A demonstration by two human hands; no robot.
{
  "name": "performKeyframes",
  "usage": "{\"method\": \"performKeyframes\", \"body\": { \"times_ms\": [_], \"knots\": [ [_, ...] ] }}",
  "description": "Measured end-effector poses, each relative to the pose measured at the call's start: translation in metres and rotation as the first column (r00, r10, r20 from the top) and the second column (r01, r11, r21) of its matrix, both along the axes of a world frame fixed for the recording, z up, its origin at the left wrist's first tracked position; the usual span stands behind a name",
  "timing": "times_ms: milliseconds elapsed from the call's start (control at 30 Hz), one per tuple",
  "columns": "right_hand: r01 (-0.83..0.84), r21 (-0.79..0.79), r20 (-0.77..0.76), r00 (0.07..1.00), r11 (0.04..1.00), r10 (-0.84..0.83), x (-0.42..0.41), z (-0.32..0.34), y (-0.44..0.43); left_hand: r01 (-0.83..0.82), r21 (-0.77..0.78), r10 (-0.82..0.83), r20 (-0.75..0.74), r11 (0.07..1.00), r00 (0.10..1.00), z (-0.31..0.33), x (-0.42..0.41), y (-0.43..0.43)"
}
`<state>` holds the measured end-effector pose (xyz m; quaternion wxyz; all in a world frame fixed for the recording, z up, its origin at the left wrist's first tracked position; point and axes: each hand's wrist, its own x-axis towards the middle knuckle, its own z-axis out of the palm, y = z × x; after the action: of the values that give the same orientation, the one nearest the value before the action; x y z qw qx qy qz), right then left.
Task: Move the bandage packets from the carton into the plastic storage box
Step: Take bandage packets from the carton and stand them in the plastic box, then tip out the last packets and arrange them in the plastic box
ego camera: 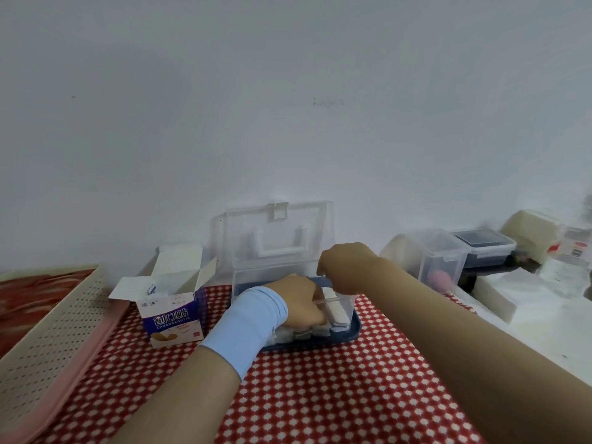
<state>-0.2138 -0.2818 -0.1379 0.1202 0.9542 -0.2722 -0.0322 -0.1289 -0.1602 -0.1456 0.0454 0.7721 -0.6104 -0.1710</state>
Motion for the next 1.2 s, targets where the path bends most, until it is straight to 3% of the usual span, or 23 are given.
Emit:
{"method": "performKeyframes", "body": {
  "times_ms": [100, 267, 533, 600, 700, 833, 967, 1100, 1200],
  "knots": [
    [0.005, 0.090, 0.065, 0.998, 0.996, -0.011, -0.004, 0.008, 0.001, 0.023, 0.002, -0.023, 0.037, 1.000, 0.999, 0.007, 0.000, 0.000],
    [0.041, 0.220, -0.100, 0.995, 0.975, -0.019, -0.011, 0.009, 0.008, 0.040, 0.090, -0.051, 0.131, 0.995, 0.990, 0.002, -0.006, -0.005],
    [0.000, 0.315, -0.042, 0.999, 0.949, 0.015, -0.020, 0.014, 0.008, 0.044, 0.121, -0.058, 0.117, 0.992, 0.991, 0.003, 0.001, 0.000],
    [0.002, 0.334, 0.016, 1.000, 0.943, -0.007, -0.021, 0.019, 0.011, 0.052, 0.068, -0.059, 0.105, 0.996, 0.993, 0.013, 0.005, 0.008],
    [-0.036, 0.291, 0.248, 0.968, 0.956, -0.039, -0.019, 0.039, 0.018, 0.064, -0.054, -0.059, 0.087, 0.996, 0.995, 0.034, 0.016, 0.026],
    [-0.145, 0.279, 0.448, 0.894, 0.949, 0.005, -0.001, 0.069, 0.051, -0.091, -0.314, 0.078, -0.056, 0.945, 0.995, 0.059, 0.041, 0.060],
    [-0.273, 0.278, 0.509, 0.855, 0.921, 0.100, 0.035, 0.074, 0.102, -0.328, -0.553, 0.316, -0.120, 0.766, 0.941, 0.064, 0.080, 0.105],
    [-0.355, 0.221, 0.447, 0.865, 0.908, 0.230, 0.080, 0.058, 0.145, -0.477, -0.470, 0.528, -0.027, 0.743, 0.849, 0.048, 0.119, 0.151],
    [-0.386, 0.058, 0.255, 0.897, 0.921, 0.360, 0.106, 0.038, 0.166, -0.485, -0.372, 0.545, 0.071, 0.792, 0.836, 0.034, 0.130, 0.173]
  ]
}}
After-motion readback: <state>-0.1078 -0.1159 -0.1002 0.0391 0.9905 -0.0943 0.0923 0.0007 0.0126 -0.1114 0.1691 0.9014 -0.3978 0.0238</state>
